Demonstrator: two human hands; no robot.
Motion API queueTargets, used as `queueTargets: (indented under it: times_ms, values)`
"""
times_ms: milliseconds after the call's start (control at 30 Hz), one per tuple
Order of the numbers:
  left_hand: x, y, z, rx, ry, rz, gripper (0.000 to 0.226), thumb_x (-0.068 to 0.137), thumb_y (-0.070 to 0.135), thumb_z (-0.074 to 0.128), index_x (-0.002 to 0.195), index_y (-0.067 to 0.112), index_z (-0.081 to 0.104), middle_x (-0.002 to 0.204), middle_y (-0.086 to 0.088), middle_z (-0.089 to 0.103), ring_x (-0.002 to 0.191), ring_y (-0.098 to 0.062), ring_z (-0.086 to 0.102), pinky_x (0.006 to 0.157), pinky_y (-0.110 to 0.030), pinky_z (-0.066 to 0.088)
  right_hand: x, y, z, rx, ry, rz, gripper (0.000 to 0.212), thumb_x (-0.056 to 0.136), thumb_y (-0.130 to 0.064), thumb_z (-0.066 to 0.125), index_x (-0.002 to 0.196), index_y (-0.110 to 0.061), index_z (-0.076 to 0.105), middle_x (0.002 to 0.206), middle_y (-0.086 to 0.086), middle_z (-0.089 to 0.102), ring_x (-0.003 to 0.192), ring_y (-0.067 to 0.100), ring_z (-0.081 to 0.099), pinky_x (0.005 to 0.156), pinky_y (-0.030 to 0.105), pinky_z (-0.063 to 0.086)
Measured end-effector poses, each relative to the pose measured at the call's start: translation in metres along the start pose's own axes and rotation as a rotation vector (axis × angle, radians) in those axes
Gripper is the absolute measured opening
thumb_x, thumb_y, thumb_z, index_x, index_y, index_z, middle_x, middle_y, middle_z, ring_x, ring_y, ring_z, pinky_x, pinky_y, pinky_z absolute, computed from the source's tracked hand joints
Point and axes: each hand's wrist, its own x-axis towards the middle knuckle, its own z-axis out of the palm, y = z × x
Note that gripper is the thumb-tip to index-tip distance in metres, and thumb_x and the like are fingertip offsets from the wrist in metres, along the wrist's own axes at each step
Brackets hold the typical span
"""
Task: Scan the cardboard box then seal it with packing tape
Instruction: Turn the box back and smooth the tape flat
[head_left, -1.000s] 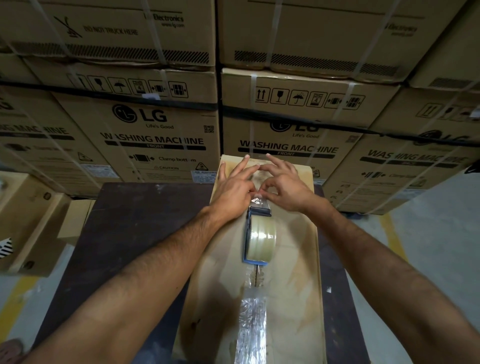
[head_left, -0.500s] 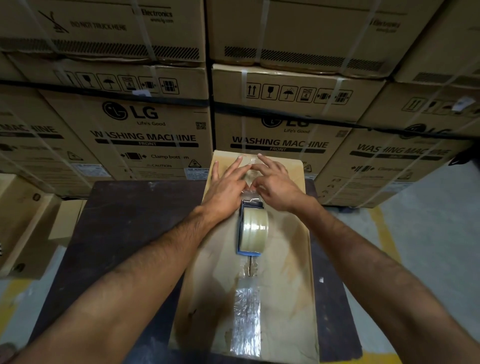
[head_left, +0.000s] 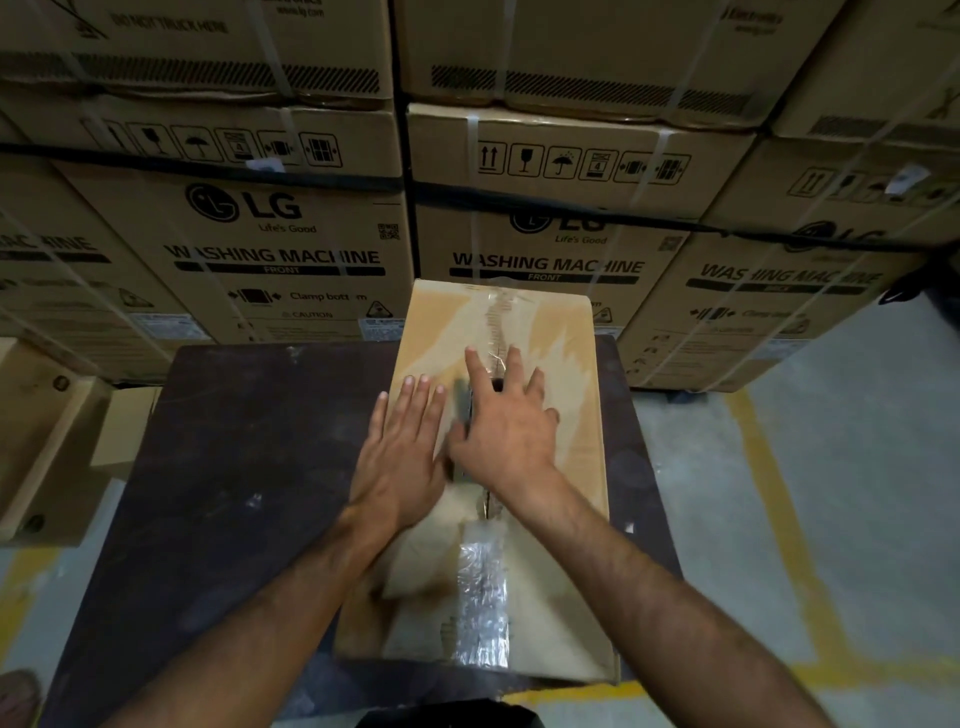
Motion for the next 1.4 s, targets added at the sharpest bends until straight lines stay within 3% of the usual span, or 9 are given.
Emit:
queueTargets:
  times_ms: [167,300,433,567,733,933,1067,1233,1400]
  values:
    - [0.0,-0.001,0.0,0.081,-0.038,0.032,0.078,0.1,0.05,0.013,0.167,0.018,-0.009,0.179,-0.006,-0.012,0.166,-0.025,-0.016,0.134,-0.056,-0.009,-0.007,-0.003,0.002,0.045,0.065,-0.086,0.072,0.099,-0.027,0.051,0.165,-0.037,0.025,0.177,0.017,0.007,0.157,0.058,0.012,0.111,0.065,0.048]
    - [-0.001,0.0,0.001,0.112,-0.038,0.018,0.075,0.106,0.056,0.012,0.171,0.021,0.001,0.18,-0.007,-0.006,0.167,-0.025,-0.013,0.134,-0.057,-0.007,-0.017,0.01,-0.016,0.011,0.085,-0.119,0.084,0.096,-0.027,0.067,0.166,-0.039,0.022,0.178,0.015,0.001,0.159,0.054,0.009,0.119,0.06,0.041]
    - [-0.001,0.001,0.001,0.12,-0.032,0.019,0.076,0.108,0.062,0.016,0.171,0.021,0.007,0.181,-0.007,-0.001,0.167,-0.025,-0.008,0.133,-0.054,-0.01,-0.036,0.046,-0.04,-0.023,0.272,-0.154,0.078,0.096,-0.02,0.06,0.166,-0.034,0.029,0.176,0.021,0.012,0.157,0.058,0.015,0.122,0.065,0.033]
    - [0.0,0.003,0.0,0.154,-0.047,0.0,0.079,0.105,0.066,0.008,0.171,0.023,0.003,0.181,-0.007,-0.004,0.167,-0.024,-0.01,0.134,-0.054,-0.008,-0.053,0.099,-0.059,-0.004,0.414,-0.065,0.074,0.095,-0.014,0.059,0.164,-0.032,0.036,0.175,0.021,0.019,0.158,0.056,0.016,0.125,0.063,0.027]
    - [0.0,0.004,-0.001,0.148,-0.026,-0.002,0.078,0.107,0.067,0.009,0.171,0.024,0.006,0.181,-0.007,0.0,0.167,-0.024,-0.007,0.135,-0.056,0.0,-0.07,0.167,-0.036,0.064,0.54,0.02,0.065,0.09,-0.01,0.058,0.155,-0.017,0.053,0.165,0.03,0.036,0.152,0.058,0.029,0.124,0.067,0.031]
    - [0.001,0.006,-0.002,0.168,-0.046,-0.009,0.076,0.107,0.065,0.014,0.171,0.026,0.005,0.181,-0.005,-0.002,0.167,-0.021,-0.01,0.134,-0.055,-0.004,-0.076,0.226,0.039,0.103,0.397,0.106,0.071,0.086,-0.013,0.057,0.156,-0.021,0.05,0.167,0.026,0.035,0.15,0.056,0.035,0.12,0.065,0.039]
    - [0.0,0.008,-0.004,0.185,-0.059,-0.02,0.075,0.108,0.064,0.017,0.171,0.026,0.005,0.181,-0.003,-0.003,0.167,-0.019,-0.012,0.134,-0.053,-0.007,-0.076,0.248,0.097,0.109,0.199,0.126,0.075,0.085,-0.016,0.059,0.159,-0.022,0.047,0.167,0.025,0.035,0.147,0.058,0.037,0.114,0.066,0.045]
    - [0.0,0.01,-0.005,0.187,-0.068,-0.03,0.076,0.107,0.065,0.016,0.171,0.025,0.007,0.181,-0.003,-0.002,0.167,-0.019,-0.011,0.134,-0.052,-0.008,-0.074,0.26,0.147,0.106,-0.04,0.106,0.077,0.088,-0.023,0.057,0.163,-0.025,0.038,0.174,0.021,0.023,0.156,0.054,0.023,0.122,0.064,0.035]
    - [-0.001,0.011,-0.004,0.178,-0.065,-0.027,0.077,0.107,0.065,0.017,0.171,0.023,0.01,0.181,-0.006,0.002,0.167,-0.022,-0.007,0.134,-0.05,-0.009,-0.076,0.262,0.172,0.119,-0.051,0.091,0.074,0.083,-0.03,0.04,0.156,-0.02,0.05,0.168,0.024,0.036,0.15,0.058,0.033,0.114,0.07,0.041]
